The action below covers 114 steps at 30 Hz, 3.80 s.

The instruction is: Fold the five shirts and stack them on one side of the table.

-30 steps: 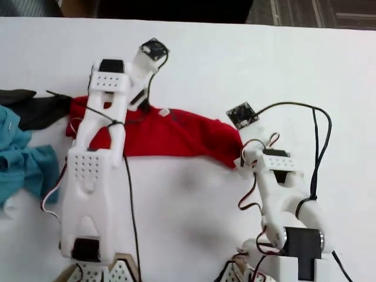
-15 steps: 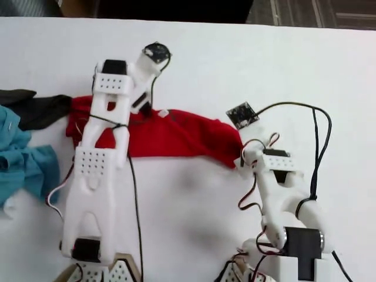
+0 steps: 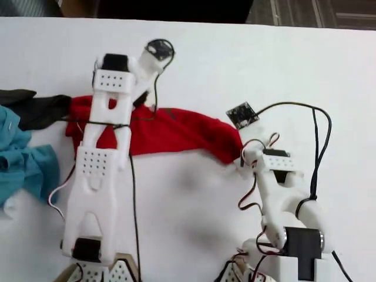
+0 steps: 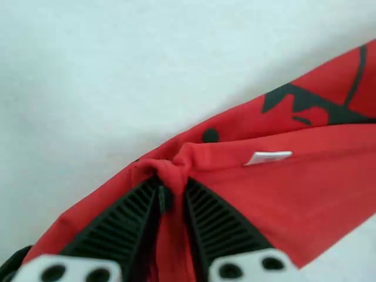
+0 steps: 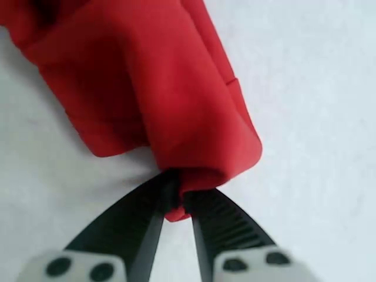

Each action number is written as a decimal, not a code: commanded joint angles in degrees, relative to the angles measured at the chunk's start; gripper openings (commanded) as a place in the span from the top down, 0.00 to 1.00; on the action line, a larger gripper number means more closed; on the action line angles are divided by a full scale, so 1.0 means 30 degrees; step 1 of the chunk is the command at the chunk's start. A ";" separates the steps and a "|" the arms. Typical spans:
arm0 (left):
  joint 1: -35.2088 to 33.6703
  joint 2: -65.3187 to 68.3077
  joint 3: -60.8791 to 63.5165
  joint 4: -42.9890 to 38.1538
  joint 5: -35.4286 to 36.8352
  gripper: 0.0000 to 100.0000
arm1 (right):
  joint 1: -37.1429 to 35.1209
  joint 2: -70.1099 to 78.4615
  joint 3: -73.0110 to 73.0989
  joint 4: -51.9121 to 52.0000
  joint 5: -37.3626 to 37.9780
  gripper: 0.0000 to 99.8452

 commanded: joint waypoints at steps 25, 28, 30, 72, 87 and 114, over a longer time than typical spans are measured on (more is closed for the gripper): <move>-0.2960 -2.8894 1.8125 0.0147 0.1172 0.98 | 0.0044 -1.4667 -1.6908 1.3729 -0.0029 0.98; -0.3692 -3.1297 1.8037 -0.0703 0.1201 0.98 | 0.0044 -1.5634 -1.8256 1.3319 0.0000 0.98; -0.3985 -3.2469 1.8154 -0.1084 0.1201 0.98 | 0.0044 -1.6073 -1.9048 1.2821 0.0000 0.98; -0.5685 -4.0967 2.0615 -0.0381 0.1348 0.98 | 0.2447 -1.7011 -2.8659 1.4022 -0.0352 0.98; -0.5832 -4.8088 2.7941 -0.0821 0.1260 0.98 | 0.2418 -1.8828 -2.9831 1.5897 -0.0352 0.98; -0.4894 -2.8015 2.9377 -1.6674 0.1231 0.98 | -0.0396 -0.4147 -1.7407 0.5084 -0.0381 0.98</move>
